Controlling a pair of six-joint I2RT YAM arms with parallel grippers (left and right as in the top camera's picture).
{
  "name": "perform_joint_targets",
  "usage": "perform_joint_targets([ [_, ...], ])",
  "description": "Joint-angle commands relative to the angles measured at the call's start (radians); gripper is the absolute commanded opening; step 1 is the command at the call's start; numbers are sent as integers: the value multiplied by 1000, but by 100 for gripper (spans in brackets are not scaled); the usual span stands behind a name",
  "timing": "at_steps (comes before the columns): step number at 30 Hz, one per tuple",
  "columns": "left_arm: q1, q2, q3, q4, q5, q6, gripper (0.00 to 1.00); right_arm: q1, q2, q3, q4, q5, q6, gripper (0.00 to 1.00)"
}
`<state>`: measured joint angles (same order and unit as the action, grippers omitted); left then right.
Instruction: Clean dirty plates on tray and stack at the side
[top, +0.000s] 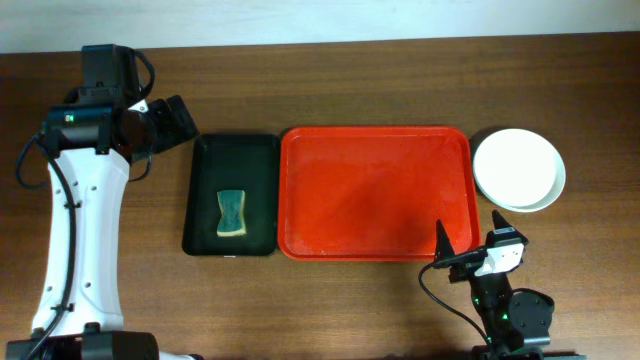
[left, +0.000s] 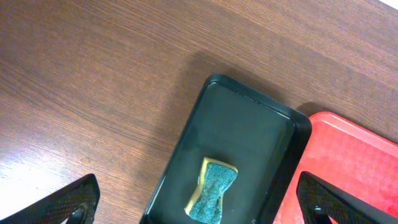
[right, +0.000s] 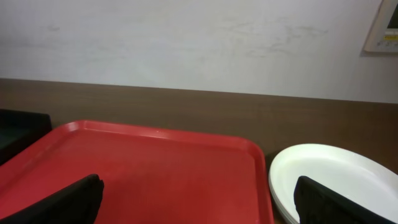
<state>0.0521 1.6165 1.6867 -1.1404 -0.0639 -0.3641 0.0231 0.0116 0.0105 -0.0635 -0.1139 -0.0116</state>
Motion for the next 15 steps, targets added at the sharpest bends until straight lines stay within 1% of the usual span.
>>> perform_joint_targets([
  [1, 3, -3, 2, 1, -5, -13, 99, 8, -6, -5, -5, -10, -7, 98],
  [6, 3, -61, 2, 1, -5, -13, 99, 8, -6, -5, -5, -10, -7, 98],
  [15, 3, -351, 2, 0, -5, -13, 99, 8, -6, -5, -5, -10, -7, 98],
])
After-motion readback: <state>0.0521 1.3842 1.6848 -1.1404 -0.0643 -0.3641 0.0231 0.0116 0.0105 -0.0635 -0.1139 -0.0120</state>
